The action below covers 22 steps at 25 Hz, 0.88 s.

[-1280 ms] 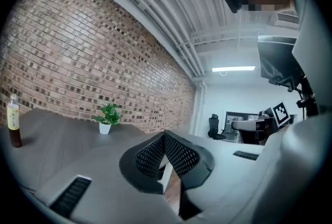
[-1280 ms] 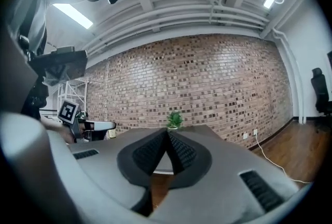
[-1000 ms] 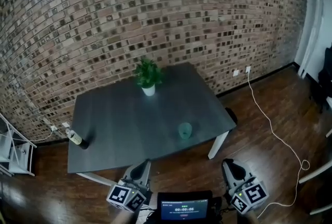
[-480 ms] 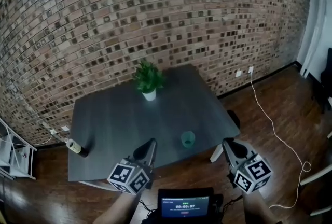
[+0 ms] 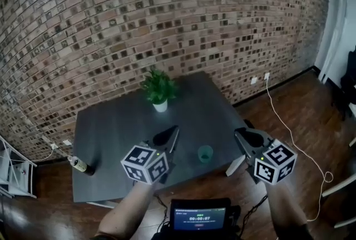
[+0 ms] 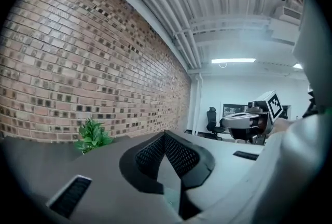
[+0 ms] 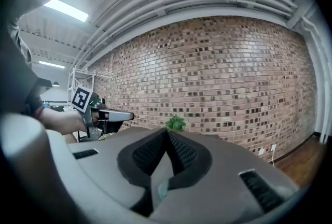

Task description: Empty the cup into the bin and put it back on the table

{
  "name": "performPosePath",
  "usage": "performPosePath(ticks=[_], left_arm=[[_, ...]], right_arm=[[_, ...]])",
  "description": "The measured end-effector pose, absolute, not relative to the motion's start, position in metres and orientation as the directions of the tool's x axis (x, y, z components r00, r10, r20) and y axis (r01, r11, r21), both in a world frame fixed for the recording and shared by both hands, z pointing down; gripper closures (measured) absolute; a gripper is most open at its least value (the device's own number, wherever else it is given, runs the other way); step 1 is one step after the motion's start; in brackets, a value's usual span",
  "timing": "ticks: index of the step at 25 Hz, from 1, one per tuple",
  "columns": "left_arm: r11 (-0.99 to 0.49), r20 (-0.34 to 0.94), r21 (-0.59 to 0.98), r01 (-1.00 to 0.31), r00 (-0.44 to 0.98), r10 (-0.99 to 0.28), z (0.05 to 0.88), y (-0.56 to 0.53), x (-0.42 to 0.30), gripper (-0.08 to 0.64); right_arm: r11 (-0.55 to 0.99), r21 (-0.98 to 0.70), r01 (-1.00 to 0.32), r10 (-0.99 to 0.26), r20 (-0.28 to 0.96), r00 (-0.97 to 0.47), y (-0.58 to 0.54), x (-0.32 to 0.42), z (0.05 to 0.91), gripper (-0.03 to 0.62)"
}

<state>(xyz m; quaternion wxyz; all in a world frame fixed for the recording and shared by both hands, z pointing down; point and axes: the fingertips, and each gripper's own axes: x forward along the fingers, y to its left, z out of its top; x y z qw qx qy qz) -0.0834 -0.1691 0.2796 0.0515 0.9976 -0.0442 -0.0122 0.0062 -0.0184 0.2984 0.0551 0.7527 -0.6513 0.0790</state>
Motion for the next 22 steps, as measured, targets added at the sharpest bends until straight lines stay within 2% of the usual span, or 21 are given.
performPosePath(ticks=[8, 15, 19, 20, 21, 22], left_arm=[[-0.994, 0.01, 0.078, -0.072, 0.997, -0.071, 0.272, -0.189, -0.065, 0.569], [-0.992, 0.087, 0.113, -0.063, 0.995, -0.054, 0.311, -0.209, -0.055, 0.569], [-0.988, 0.136, 0.132, -0.075, 0.989, -0.057, 0.331, -0.219, -0.047, 0.568], [-0.988, 0.154, 0.135, -0.077, 0.987, -0.056, 0.338, -0.22, -0.044, 0.568], [-0.987, 0.174, 0.137, -0.079, 0.983, -0.054, 0.345, -0.22, -0.041, 0.568], [-0.987, 0.195, 0.139, -0.083, 0.979, -0.055, 0.353, -0.22, -0.037, 0.568]], right_arm=[[-0.105, 0.022, -0.994, -0.964, 0.245, 0.107, -0.051, 0.015, 0.289, 0.589], [-0.091, -0.005, -0.996, -0.954, 0.287, 0.086, -0.073, 0.024, 0.319, 0.586], [-0.066, -0.022, -0.998, -0.931, 0.361, 0.054, -0.081, 0.033, 0.345, 0.586], [-0.051, -0.028, -0.998, -0.923, 0.384, 0.036, -0.083, 0.035, 0.353, 0.581], [-0.033, -0.031, -0.999, -0.913, 0.408, 0.017, -0.085, 0.037, 0.361, 0.53], [-0.013, -0.032, -0.999, -0.902, 0.431, -0.002, -0.086, 0.039, 0.369, 0.517]])
